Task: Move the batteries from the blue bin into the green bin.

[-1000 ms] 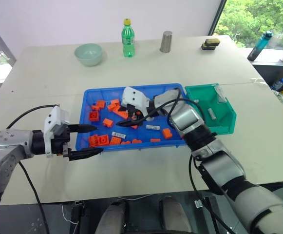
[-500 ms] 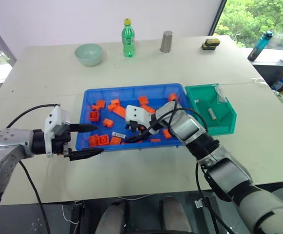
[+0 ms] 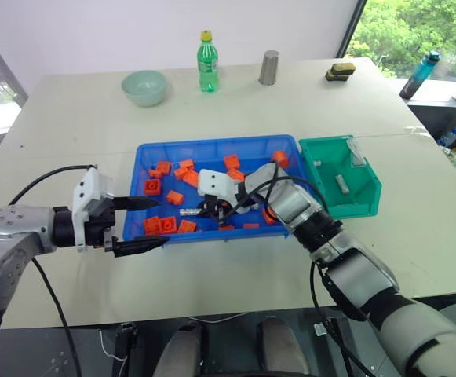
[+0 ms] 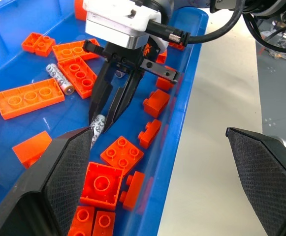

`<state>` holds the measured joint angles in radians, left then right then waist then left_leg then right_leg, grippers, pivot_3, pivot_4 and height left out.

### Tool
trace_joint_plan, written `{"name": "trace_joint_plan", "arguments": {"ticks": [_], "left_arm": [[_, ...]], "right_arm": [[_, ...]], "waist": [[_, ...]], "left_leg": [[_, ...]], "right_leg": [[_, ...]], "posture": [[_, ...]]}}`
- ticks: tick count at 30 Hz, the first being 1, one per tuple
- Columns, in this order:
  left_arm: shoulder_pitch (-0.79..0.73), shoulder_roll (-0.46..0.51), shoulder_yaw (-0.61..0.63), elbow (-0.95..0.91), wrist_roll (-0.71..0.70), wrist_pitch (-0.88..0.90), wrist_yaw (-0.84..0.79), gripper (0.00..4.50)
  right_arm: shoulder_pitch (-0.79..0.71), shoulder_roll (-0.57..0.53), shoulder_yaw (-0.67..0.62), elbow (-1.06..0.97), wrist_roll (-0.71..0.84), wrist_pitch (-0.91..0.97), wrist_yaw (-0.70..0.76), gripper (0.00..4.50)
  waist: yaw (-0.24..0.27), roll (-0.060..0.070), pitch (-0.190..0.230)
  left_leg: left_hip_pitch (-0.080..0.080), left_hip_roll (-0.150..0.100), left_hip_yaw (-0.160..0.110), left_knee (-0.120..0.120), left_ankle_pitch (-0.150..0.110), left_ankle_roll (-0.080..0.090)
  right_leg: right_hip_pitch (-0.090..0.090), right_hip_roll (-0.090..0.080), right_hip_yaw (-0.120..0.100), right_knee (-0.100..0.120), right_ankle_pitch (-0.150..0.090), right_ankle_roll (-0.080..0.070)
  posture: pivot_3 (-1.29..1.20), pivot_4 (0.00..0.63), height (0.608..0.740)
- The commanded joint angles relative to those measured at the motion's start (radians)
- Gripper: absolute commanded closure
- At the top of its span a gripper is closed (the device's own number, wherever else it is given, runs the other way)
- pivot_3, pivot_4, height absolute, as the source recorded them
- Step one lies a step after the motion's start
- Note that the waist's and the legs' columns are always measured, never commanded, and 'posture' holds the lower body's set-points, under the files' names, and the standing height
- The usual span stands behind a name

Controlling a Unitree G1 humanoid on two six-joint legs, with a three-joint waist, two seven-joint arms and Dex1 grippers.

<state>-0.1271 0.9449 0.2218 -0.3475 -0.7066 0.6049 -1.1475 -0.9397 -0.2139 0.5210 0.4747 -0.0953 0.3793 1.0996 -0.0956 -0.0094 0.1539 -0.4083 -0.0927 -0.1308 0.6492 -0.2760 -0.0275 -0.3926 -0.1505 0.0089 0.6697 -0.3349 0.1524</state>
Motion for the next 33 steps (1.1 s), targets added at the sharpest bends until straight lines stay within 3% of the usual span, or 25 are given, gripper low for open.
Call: {"name": "trace_joint_plan", "arguments": {"ticks": [1,3,8,13,18,24,25,32,33], "left_arm": [[-0.009,0.001,0.032,-0.023,-0.021,0.002,0.006,0.00],[-0.013,-0.002,0.030,-0.021,-0.030,0.008,0.007,0.00],[-0.030,-0.026,-0.006,-0.015,-0.031,0.005,0.009,0.00],[-0.080,-0.077,-0.034,0.016,-0.022,-0.001,0.029,0.00],[-0.138,-0.145,-0.050,0.063,0.015,-0.038,0.085,0.00],[-0.148,-0.170,-0.063,0.060,0.061,-0.080,0.098,0.00],[-0.147,-0.172,-0.061,0.059,0.066,-0.085,0.101,0.00],[-0.107,-0.171,-0.019,0.025,0.052,-0.084,0.142,0.00],[-0.099,-0.170,-0.014,0.019,0.049,-0.083,0.146,0.00]], "right_arm": [[0.032,-0.032,-0.011,-0.088,0.006,0.050,0.024,4.46],[0.046,-0.052,-0.030,-0.159,0.030,0.102,0.041,4.46],[0.047,-0.160,-0.250,-0.435,0.174,0.403,0.012,4.46],[0.054,-0.367,-0.556,-0.559,0.276,0.673,-0.080,4.46],[0.225,-0.536,-0.701,-0.615,0.291,0.726,-0.159,4.46],[0.377,-0.588,-0.728,-0.655,0.282,0.671,-0.252,4.46],[0.388,-0.587,-0.729,-0.655,0.281,0.650,-0.268,3.42],[0.341,-0.588,-0.685,-0.578,0.269,0.523,-0.338,0.10],[0.307,-0.579,-0.671,-0.572,0.277,0.514,-0.336,0.10]], "waist": [[0.001,0.000,0.000],[0.002,0.000,0.000],[0.009,0.000,0.000],[0.045,0.000,0.000],[0.056,0.000,0.000],[0.045,0.000,0.000],[0.044,0.000,0.000],[0.051,0.000,0.000],[0.051,0.000,0.000]], "left_leg": [[0.000,0.000,0.000,0.000,0.000,0.000],[0.000,0.000,0.000,0.000,0.000,0.000],[-0.001,0.000,0.000,0.000,0.000,0.000],[-0.001,-0.001,0.000,0.001,0.000,0.000],[-0.001,-0.001,0.001,0.001,0.000,0.000],[-0.001,0.001,0.008,0.000,0.000,0.001],[-0.001,0.001,0.009,0.000,0.000,0.001],[-0.001,0.001,0.010,0.001,0.000,0.001],[-0.001,0.001,0.010,0.001,0.000,0.001]], "right_leg": [[0.000,0.000,0.000,0.000,0.000,0.000],[0.000,0.000,0.000,0.000,0.000,0.000],[0.000,0.000,0.000,0.000,0.000,0.000],[0.001,-0.001,0.000,-0.001,0.000,0.000],[0.001,-0.001,0.000,-0.003,0.000,0.000],[-0.001,-0.001,0.003,-0.002,0.000,0.000],[-0.002,-0.001,0.004,-0.001,0.000,0.000],[-0.002,-0.001,0.004,-0.002,0.000,0.000],[-0.001,-0.001,0.004,-0.002,0.000,0.000]], "posture": [[0.00,0.150,0.727],[0.00,0.150,0.727],[0.00,0.150,0.727],[0.00,0.150,0.727],[0.00,0.150,0.727],[0.00,0.150,0.727],[0.00,0.150,0.727],[0.00,0.150,0.727],[0.00,0.150,0.727]]}}
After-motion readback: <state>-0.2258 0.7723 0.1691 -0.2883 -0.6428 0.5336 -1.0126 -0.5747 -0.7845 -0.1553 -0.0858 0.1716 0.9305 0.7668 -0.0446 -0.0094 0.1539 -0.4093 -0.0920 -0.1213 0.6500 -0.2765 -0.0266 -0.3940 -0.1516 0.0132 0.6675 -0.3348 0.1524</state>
